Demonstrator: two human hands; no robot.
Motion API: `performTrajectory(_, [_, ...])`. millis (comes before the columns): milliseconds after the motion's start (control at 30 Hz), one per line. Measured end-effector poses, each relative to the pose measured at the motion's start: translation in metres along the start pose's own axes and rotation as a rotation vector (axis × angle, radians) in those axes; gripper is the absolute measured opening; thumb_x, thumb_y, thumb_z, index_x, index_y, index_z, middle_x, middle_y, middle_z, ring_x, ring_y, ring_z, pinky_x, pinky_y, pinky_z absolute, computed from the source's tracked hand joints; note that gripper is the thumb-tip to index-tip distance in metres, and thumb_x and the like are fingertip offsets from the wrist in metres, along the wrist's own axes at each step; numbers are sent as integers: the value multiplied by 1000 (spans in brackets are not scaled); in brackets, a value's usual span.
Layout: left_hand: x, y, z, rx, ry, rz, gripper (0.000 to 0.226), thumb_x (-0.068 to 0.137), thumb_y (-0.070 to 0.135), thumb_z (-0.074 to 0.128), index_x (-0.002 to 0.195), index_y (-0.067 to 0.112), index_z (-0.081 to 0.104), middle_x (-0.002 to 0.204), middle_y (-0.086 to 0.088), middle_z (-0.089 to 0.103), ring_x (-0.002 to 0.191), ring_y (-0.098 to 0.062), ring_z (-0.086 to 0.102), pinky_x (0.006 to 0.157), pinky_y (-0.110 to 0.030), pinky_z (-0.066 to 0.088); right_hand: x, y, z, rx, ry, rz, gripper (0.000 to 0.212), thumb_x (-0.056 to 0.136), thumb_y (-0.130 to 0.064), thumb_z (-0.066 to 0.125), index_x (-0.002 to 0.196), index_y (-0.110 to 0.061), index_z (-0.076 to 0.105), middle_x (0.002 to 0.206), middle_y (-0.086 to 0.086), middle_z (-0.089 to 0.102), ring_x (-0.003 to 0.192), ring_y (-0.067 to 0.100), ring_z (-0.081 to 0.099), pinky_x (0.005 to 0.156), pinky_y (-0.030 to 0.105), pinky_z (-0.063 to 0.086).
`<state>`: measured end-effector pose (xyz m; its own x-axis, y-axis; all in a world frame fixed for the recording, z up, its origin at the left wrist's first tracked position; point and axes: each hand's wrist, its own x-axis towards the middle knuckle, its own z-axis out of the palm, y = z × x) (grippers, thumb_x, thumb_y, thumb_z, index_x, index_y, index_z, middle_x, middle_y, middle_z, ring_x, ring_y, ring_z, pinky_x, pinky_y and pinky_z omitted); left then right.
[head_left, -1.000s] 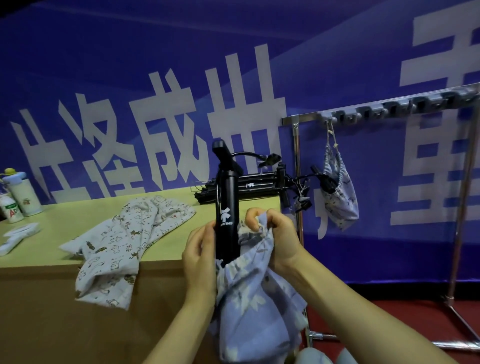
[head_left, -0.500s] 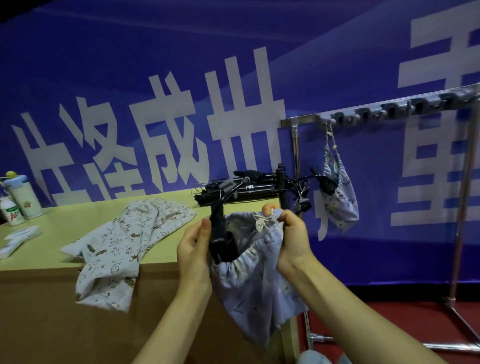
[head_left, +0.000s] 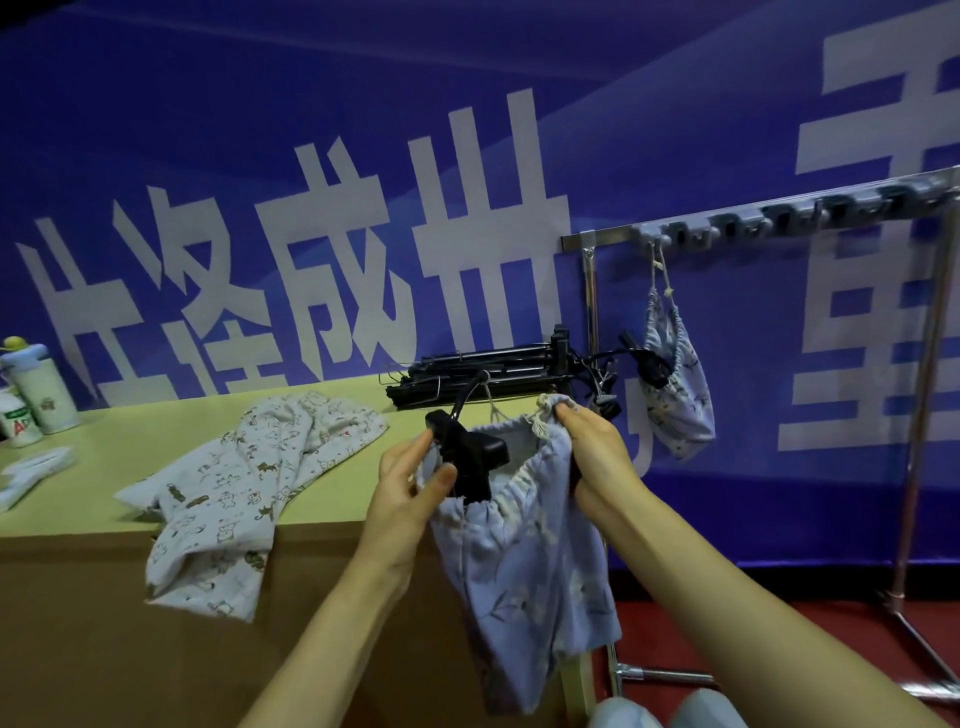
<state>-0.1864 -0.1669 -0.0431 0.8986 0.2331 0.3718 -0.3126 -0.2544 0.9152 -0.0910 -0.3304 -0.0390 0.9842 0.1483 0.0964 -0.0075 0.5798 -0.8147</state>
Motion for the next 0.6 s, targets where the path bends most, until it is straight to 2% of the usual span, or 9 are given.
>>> performTrajectory(33, [2,-3,1,77,-16,-14,107,50,72,72,140,24,40,135,7,37,128,-9,37,104,-22,33,1,-1,-2,-25,4,3,25,97,-13,49,79,-10,65,62,3,68,64,18,63,69,31,52])
performTrajectory(100, [5,-7,8,233,3,-5,90,68,37,78,144,21,31,131,4,30,123,-9,35,92,-4,35,3,-4,-4,-82,15,2,23,96,-14,52,79,-10,67,65,5,68,68,21,61,71,33,51])
performTrajectory(167, [7,-11,17,298,81,11,84,72,19,78,142,20,32,126,2,27,116,-7,34,88,-3,29,5,-6,-7,-188,20,-16,19,95,-14,53,83,-8,67,73,9,65,71,20,61,68,29,51])
performTrajectory(233, [9,-15,23,263,139,7,75,72,17,77,137,22,39,121,0,28,114,-9,36,90,-7,29,6,-9,-11,-354,18,-76,18,95,-13,53,92,-2,68,80,11,63,74,20,61,61,23,51])
performTrajectory(333, [11,-16,29,244,142,1,74,73,19,76,138,18,40,118,1,28,111,-8,36,90,-11,32,8,-18,-25,-612,-38,-190,18,94,-7,51,103,-9,67,96,6,66,85,11,61,69,16,50])
performTrajectory(433, [15,-12,32,254,154,25,73,74,18,75,139,15,40,117,1,29,112,-9,38,91,-11,32,5,-30,-34,-703,-168,-168,27,94,-3,49,109,-19,65,110,13,64,92,16,60,78,24,50])
performTrajectory(533, [17,-4,41,306,143,82,65,76,18,74,134,17,44,115,1,30,104,-7,38,90,-8,35,-1,-37,-38,-736,-245,-168,32,92,1,47,106,-21,66,109,8,64,98,24,60,82,27,48])
performTrajectory(600, [17,0,48,354,145,154,56,76,19,75,125,17,50,112,1,31,99,-7,39,82,-3,37,-4,-40,-40,-767,-295,-188,32,89,1,49,107,-20,66,104,2,63,94,17,58,79,23,46])
